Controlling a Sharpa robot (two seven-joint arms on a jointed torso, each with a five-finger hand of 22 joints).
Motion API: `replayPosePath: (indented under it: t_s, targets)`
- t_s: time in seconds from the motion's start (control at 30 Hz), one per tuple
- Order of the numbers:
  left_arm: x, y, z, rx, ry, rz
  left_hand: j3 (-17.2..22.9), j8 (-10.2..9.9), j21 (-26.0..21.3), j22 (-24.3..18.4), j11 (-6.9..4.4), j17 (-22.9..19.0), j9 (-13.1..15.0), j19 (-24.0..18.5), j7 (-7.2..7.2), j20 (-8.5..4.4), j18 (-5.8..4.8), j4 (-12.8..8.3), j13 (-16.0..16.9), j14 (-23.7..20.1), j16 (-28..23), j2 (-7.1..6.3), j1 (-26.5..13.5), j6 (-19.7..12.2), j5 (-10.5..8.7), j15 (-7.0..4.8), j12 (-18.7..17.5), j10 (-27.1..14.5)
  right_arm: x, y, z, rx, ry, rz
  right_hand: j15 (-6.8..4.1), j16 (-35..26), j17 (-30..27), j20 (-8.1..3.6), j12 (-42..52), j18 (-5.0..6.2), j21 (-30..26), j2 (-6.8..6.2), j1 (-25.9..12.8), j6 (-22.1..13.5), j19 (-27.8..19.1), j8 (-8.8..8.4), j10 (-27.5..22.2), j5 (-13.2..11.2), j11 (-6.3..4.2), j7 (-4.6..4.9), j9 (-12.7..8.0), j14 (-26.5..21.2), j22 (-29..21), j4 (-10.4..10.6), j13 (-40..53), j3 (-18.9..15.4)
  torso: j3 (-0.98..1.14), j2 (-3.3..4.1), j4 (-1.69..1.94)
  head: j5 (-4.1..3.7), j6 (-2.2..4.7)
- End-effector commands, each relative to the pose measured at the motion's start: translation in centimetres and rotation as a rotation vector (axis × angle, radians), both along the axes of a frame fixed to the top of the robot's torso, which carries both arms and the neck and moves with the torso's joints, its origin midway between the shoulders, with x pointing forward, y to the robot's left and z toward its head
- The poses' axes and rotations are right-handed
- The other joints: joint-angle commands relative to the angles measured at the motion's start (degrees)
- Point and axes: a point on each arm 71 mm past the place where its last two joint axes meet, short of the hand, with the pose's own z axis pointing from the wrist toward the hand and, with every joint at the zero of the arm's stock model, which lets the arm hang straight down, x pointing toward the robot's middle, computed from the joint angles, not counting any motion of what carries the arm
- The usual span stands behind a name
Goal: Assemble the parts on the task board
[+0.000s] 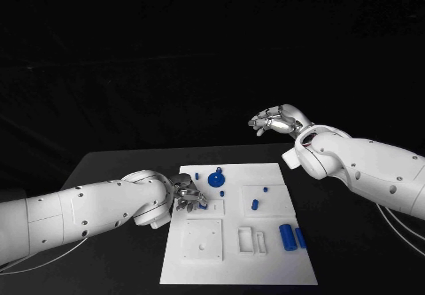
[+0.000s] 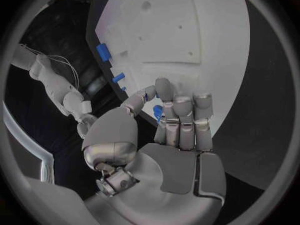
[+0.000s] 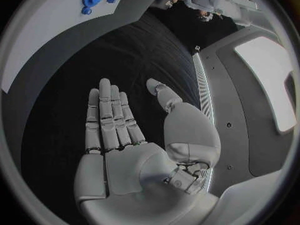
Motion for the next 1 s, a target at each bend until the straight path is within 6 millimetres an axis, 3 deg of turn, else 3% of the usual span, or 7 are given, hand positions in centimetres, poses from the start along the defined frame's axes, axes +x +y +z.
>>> replayPosePath:
  t_s: [0.03,1.0]
  targets:
    - [0.08,-0.22,0.19,-0.016,-0.026,-0.002,0.45,0.08,0.31,0.93,-1.72,-0.09,2.79,0.25,-4.95,-5.91,0.68,-0.07,0.07,3.01,0.36,0.61,0.02,6.32,-0.29,-3.53,0.28,-1.42,0.04,0.09,0.03,0.004,0.008,0.013,0.07,-0.23,-0.12,0.26,-0.39,-0.64,-0.22,0.56,-0.03,-0.14,-0.21,0.32,0.47,0.23,-0.01,-0.05,-0.07,0.21,-0.09,-0.10,-0.17,-0.15,0.01,-0.01,-0.02,-0.02,0.01]
    - [-0.04,-0.73,-0.47,-0.007,0.015,-0.034,0.76,-0.19,0.35,0.89,-1.70,-0.28,2.85,0.21,-4.92,-5.87,0.72,-0.09,0.32,2.98,0.41,0.71,0.01,6.35,-0.02,-3.52,0.22,-1.51,0.23,0.43,-0.33,-0.006,0.048,0.019,0.11,-0.80,-0.53,0.62,-0.80,-0.31,-0.63,0.47,-0.54,-0.27,-0.29,0.34,0.88,-0.11,0.03,0.00,-0.33,0.44,-0.51,0.32,-1.63,-0.53,-0.03,-0.01,0.05,-0.12,0.03]
